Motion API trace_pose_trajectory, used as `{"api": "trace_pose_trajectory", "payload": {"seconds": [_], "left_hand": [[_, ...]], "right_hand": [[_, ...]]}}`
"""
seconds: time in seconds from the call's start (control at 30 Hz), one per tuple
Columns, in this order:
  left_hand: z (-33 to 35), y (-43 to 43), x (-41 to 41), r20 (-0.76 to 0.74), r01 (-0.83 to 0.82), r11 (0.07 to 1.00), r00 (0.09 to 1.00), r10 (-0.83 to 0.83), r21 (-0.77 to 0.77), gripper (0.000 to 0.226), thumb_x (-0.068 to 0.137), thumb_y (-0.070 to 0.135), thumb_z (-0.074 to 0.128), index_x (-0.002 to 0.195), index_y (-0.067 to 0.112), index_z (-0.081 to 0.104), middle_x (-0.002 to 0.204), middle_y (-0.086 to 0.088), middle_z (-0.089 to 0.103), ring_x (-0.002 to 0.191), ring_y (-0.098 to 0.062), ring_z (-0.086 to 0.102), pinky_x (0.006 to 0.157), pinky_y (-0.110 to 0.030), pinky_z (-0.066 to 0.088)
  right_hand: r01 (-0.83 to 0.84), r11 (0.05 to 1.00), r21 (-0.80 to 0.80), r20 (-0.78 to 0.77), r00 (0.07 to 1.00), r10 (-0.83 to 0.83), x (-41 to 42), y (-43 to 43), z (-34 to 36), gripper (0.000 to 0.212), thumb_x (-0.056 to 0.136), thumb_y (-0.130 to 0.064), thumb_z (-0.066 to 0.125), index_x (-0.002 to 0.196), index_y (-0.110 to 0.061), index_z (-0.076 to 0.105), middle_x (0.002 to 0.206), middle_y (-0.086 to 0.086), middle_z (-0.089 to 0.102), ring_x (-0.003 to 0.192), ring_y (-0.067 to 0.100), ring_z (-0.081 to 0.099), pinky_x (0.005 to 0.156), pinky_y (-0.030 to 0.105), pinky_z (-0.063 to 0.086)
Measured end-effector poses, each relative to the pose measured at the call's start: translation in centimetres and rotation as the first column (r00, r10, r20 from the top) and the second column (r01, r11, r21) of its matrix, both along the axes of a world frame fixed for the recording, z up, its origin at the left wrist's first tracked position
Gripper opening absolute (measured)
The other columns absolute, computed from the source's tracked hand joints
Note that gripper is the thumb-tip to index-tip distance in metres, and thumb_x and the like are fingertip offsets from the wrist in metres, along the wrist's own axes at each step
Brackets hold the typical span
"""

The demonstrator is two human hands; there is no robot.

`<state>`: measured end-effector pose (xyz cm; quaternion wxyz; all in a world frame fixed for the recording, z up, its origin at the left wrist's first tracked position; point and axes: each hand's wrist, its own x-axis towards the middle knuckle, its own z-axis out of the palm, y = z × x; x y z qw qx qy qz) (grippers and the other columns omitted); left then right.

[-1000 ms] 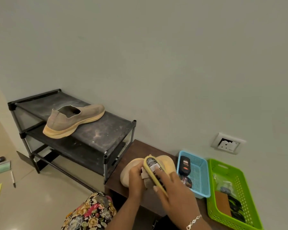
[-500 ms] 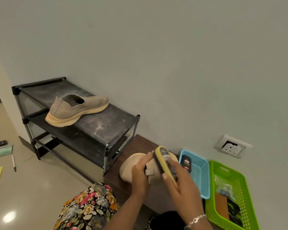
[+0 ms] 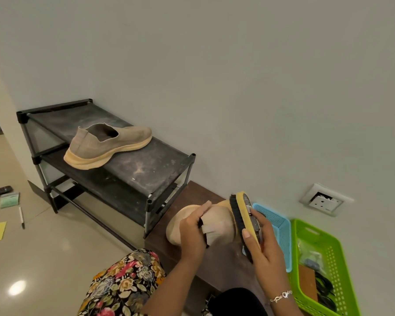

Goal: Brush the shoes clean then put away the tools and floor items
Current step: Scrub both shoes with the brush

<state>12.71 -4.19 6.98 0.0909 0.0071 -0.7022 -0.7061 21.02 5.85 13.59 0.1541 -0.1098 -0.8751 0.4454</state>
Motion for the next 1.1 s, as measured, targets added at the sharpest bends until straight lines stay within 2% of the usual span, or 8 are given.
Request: {"api": "trace_pose_trajectory", "payload": {"seconds": [0.17,0.3,0.43,0.6,0.67,0.8,0.9,1.1], "left_hand": [[0.3,0.2,0.5,0.124,0.059,0.979,0.989,-0.084,0.197,0.019,0.088,-0.001,0.051,0.081,0.004,0.068,0.056,0.011,0.062,0.057,-0.002,0.058,0.057,-0.014,0.048],[-0.5,0.6,0.6,0.109,-0.021,0.995,0.994,0.010,0.097,0.026,0.090,-0.005,0.044,0.080,0.003,0.067,0.057,0.013,0.061,0.058,-0.002,0.056,0.057,-0.014,0.046],[-0.8,1.1,0.6,0.038,-0.044,0.998,0.998,0.045,-0.036,0.036,0.086,-0.013,0.046,0.105,0.006,0.069,0.095,0.005,0.068,0.087,-0.007,0.060,0.077,-0.008,0.046],[-0.7,1.5,0.4,0.177,-0.008,0.978,0.984,-0.029,0.209,0.023,0.089,0.008,0.046,0.074,0.008,0.064,0.059,0.005,0.059,0.057,-0.007,0.056,0.063,-0.025,0.050],[-0.4,1.3,-0.2,0.185,-0.072,0.969,0.982,0.027,0.237,0.024,0.090,0.004,0.046,0.077,0.007,0.066,0.066,-0.001,0.062,0.060,-0.010,0.059,0.065,-0.027,0.051],[0.3,0.6,-0.3,0.055,-0.090,0.992,0.995,0.086,0.086,0.032,0.087,-0.009,0.045,0.094,0.011,0.069,0.094,0.002,0.068,0.088,-0.002,0.061,0.078,-0.006,0.046],[0.7,-0.5,-0.3,-0.099,0.077,0.996,0.992,-0.080,-0.034,0.040,0.088,-0.008,0.049,0.100,0.028,0.063,0.109,0.012,0.063,0.108,0.009,0.053,0.091,-0.004,0.039],[-1.7,-2.3,-2.0,-0.352,-0.014,0.945,0.930,-0.108,-0.328,0.059,0.075,-0.021,0.052,0.126,0.010,0.045,0.121,0.005,0.054,0.122,0.004,0.041,0.107,-0.008,0.023]], "right_hand": [[-0.116,0.943,0.312,0.093,0.991,0.091,0.2,-0.9,0.6,0.048,0.086,-0.055,0.045,0.132,-0.048,0.031,0.125,-0.011,0.051,0.099,0.005,0.053,0.078,0.016,0.042],[-0.157,0.648,0.746,0.055,0.983,0.174,0.0,-2.0,0.5,0.044,0.095,-0.045,0.032,0.138,-0.048,0.023,0.112,-0.005,0.050,0.089,0.010,0.059,0.055,0.014,0.035],[-0.029,0.803,0.595,0.236,0.962,-0.141,-1.5,1.3,1.1,0.049,0.095,-0.043,0.035,0.142,-0.044,0.020,0.121,0.005,0.047,0.107,0.023,0.055,0.082,0.034,0.047],[-0.126,0.717,0.686,0.087,0.992,0.092,1.2,-3.5,-1.6,0.065,0.078,-0.063,0.012,0.140,-0.047,0.020,0.124,-0.005,0.048,0.091,0.012,0.061,0.057,0.015,0.035],[-0.082,0.877,0.473,0.052,0.997,0.065,1.0,-2.4,-1.4,0.059,0.079,-0.063,0.022,0.136,-0.048,0.026,0.124,-0.008,0.049,0.103,0.010,0.054,0.070,0.019,0.040],[0.062,0.994,-0.085,-0.077,0.995,-0.069,-0.4,0.1,-0.5,0.042,0.093,-0.027,0.051,0.133,-0.032,0.042,0.130,-0.010,0.048,0.122,0.012,0.046,0.094,0.023,0.038],[0.004,0.998,-0.069,-0.083,0.997,-0.010,-1.1,-0.8,-0.4,0.047,0.087,-0.042,0.051,0.132,-0.036,0.041,0.128,-0.016,0.046,0.116,0.003,0.045,0.090,0.015,0.034],[0.030,0.999,-0.034,-0.145,0.989,-0.035,-2.0,-0.8,-0.3,0.051,0.083,-0.053,0.049,0.131,-0.039,0.039,0.129,-0.015,0.047,0.118,0.005,0.045,0.093,0.023,0.036]]}}
